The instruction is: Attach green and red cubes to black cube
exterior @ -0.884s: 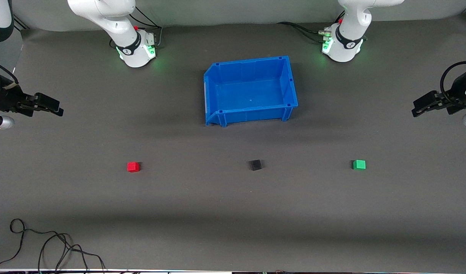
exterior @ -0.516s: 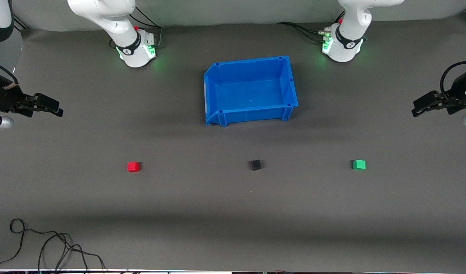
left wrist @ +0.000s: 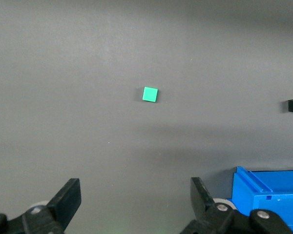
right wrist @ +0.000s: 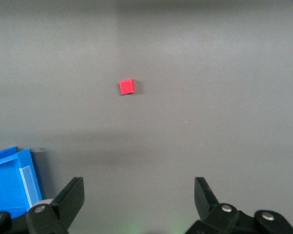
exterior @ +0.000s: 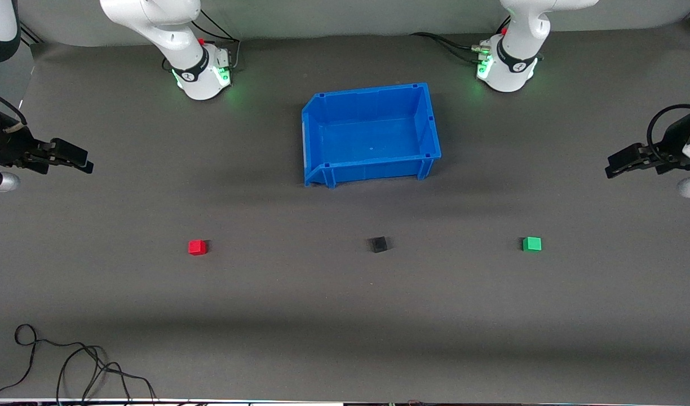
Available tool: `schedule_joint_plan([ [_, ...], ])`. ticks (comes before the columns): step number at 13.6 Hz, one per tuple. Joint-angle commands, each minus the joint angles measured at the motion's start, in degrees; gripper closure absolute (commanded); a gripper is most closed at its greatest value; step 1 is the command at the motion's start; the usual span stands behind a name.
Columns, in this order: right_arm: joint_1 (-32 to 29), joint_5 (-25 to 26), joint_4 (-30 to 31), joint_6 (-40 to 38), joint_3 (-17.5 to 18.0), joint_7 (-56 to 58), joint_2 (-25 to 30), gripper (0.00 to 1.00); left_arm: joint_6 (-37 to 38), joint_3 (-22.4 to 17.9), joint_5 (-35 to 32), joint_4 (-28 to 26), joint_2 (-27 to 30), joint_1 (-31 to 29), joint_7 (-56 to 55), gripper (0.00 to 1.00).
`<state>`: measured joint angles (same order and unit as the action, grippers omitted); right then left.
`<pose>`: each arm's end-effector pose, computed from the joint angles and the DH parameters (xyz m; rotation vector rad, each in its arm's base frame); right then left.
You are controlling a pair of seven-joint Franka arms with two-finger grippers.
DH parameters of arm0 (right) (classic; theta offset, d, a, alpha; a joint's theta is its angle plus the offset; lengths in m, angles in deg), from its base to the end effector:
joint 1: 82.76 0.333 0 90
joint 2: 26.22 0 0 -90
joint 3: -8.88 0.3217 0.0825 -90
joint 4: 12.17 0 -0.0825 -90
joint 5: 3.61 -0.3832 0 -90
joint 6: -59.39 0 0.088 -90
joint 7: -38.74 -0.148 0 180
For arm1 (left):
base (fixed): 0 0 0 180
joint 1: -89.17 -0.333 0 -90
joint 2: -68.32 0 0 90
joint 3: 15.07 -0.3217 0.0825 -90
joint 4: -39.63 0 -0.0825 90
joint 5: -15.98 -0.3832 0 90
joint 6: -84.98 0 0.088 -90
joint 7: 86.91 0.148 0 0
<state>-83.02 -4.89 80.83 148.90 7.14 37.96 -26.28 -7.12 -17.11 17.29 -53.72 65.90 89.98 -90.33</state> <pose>0.5483 -0.0158 0.5634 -3.1162 0.0764 0.0962 0.5639 0.0085 0.5412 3.1172 0.1290 -0.1005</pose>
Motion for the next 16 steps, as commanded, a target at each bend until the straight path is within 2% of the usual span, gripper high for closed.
schedule_joint_plan([
  [1, -0.6, -1.1, -2.4, 0.2, 0.5, -7.2, -1.9, 0.0, -2.5, -0.2, 0.6, -1.9, -1.1, -0.1, -0.1, 0.0],
  [3, -0.5, -1.1, -4.8, -0.1, 0.7, -19.4, -3.9, 0.0, -6.5, -0.2, 0.6, -5.2, -1.9, -0.2, -0.5, 0.0],
  [7, 0.0, -1.3, -9.0, -0.1, 0.9, -47.6, -7.5, 0.0, -20.1, -0.2, 0.5, -15.2, -3.5, -1.3, -0.5, 0.0],
  [10, -0.4, -6.4, -9.8, 0.0, 0.8, -66.0, -8.9, 0.0, -25.7, -0.2, -0.2, -15.6, -10.5, -0.6, -0.5, 0.0],
  [13, -0.9, -11.3, -9.3, 0.0, 0.2, -72.5, -11.4, 0.0, -31.8, -0.2, -0.2, -15.6, -17.2, -0.6, -0.4, 0.0],
  [16, -1.1, -18.3, -8.0, 0.2, -2.5, -76.7, -13.9, 0.0, -36.8, 0.2, -0.2, -15.5, -21.2, 0.0, 1.7, 0.03],
])
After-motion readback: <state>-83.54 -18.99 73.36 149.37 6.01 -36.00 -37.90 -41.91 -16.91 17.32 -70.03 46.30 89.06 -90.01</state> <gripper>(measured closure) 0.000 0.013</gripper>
